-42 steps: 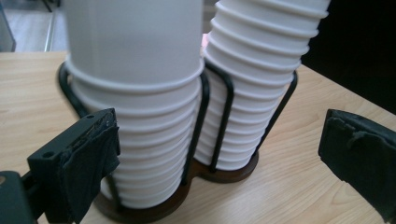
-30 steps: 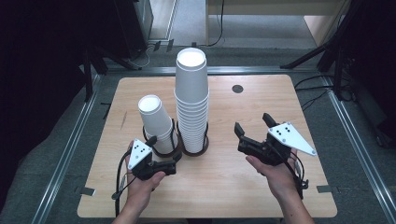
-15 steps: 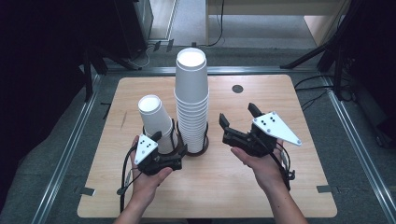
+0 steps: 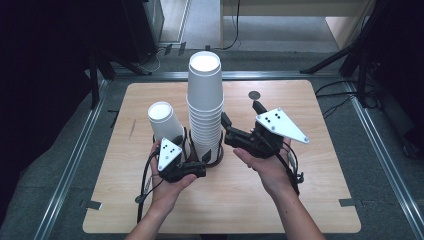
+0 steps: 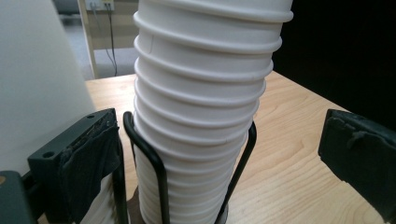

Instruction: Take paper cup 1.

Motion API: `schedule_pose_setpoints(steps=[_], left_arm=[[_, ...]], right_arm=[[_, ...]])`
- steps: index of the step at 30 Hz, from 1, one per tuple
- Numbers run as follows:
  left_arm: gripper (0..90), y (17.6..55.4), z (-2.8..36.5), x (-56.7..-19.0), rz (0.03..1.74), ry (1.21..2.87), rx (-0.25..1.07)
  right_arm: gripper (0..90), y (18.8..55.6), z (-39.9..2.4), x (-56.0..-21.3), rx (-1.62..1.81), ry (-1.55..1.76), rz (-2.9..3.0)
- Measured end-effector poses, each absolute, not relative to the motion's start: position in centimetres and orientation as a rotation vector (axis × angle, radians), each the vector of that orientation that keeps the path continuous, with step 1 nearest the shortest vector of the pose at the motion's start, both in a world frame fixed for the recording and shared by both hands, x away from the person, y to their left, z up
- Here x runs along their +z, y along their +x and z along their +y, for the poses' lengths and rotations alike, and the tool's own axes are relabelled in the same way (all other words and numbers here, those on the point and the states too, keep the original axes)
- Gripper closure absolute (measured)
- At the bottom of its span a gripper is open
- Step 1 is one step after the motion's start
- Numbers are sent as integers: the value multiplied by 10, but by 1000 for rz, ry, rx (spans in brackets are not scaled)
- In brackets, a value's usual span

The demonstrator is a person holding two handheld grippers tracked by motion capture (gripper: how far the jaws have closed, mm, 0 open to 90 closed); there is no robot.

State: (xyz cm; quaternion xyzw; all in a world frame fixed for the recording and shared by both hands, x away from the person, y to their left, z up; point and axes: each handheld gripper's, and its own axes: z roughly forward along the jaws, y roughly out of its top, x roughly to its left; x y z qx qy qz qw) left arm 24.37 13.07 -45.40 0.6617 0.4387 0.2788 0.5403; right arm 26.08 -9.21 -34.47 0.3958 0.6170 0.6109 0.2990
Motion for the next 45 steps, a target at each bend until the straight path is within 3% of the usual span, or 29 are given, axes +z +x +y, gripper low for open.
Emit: schedule_pose_setpoints(steps=[45], left_arm=[[0,276,95,-458,1100,1551,855]], right_arm=[[90,305,-21,-323,1644,994,1698]])
